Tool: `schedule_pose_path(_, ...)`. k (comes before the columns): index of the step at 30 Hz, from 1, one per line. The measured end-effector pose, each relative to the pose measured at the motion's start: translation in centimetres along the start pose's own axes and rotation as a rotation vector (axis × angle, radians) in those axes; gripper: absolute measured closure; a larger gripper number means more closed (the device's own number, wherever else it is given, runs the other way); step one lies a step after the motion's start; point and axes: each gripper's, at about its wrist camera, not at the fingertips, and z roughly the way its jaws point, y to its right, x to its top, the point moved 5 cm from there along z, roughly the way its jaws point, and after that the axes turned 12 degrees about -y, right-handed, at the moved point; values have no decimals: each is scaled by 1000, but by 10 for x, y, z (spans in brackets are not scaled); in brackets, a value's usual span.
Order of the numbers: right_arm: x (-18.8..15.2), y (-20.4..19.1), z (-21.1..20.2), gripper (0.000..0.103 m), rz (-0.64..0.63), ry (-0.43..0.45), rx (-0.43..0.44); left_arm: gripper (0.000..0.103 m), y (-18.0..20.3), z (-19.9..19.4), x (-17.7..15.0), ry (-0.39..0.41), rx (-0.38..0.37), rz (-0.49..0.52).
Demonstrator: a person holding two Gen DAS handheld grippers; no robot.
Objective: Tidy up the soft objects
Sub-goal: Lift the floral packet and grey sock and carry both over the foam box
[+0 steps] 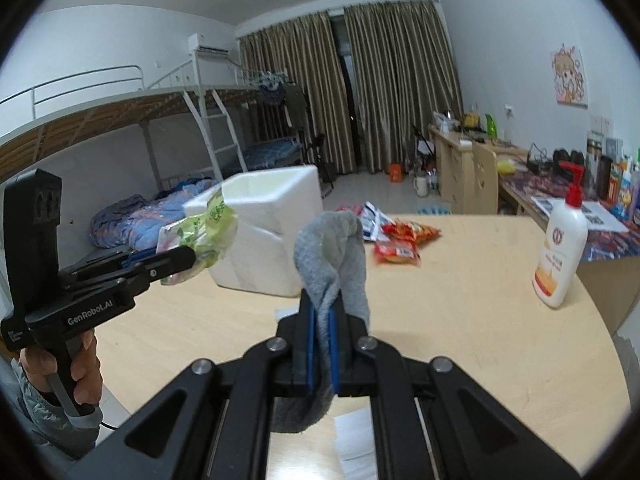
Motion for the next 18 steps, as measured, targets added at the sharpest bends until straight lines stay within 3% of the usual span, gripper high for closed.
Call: schedule_pose_path(18,16,-65,-37,94,-123,148,75,80,-26,-106,-10,155,158,-16)
